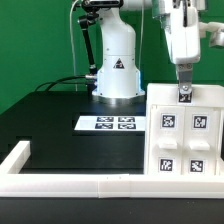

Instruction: Assemble cabinet

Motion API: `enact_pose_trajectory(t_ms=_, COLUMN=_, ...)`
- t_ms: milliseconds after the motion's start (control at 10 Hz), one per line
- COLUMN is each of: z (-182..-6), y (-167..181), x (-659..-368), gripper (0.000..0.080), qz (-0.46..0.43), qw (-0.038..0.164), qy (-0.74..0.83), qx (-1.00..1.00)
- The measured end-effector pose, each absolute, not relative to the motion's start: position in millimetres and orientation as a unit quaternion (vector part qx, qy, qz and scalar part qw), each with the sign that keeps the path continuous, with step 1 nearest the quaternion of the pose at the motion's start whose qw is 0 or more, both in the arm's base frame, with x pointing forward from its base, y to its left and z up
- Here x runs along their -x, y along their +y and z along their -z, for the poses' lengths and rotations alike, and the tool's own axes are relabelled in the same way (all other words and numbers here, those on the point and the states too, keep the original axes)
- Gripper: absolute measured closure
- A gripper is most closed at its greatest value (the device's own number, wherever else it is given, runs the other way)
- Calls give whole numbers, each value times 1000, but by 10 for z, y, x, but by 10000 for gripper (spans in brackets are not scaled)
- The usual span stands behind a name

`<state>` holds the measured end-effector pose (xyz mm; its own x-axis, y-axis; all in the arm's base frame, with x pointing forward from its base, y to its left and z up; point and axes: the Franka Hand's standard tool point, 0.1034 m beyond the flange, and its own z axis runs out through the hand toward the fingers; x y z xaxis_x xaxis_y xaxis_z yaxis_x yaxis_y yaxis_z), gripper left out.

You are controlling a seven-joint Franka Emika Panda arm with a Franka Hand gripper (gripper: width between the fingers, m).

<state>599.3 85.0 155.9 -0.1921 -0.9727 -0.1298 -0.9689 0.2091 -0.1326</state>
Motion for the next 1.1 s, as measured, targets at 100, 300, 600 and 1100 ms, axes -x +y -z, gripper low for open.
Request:
enact_pose_trajectory(t_ms=100, z=-1556, y=842, x=-5991, gripper=246, qz=7, qw=94, qy=780, qx=618)
enact_pose_trajectory(t_ms=300, z=-1552, y=830, x=-5982, gripper=246, qz=0, qw=94, qy=799, qx=594)
enact_pose_trajectory(t_ms=600, z=-1581, y=834, x=-5990, gripper=58, qz=4, qw=97, qy=773, qx=627)
enact_pose_trajectory(t_ms=1100, z=-1809, y=875, x=-6006, gripper=2, qz=8, qw=119, qy=748, qx=653)
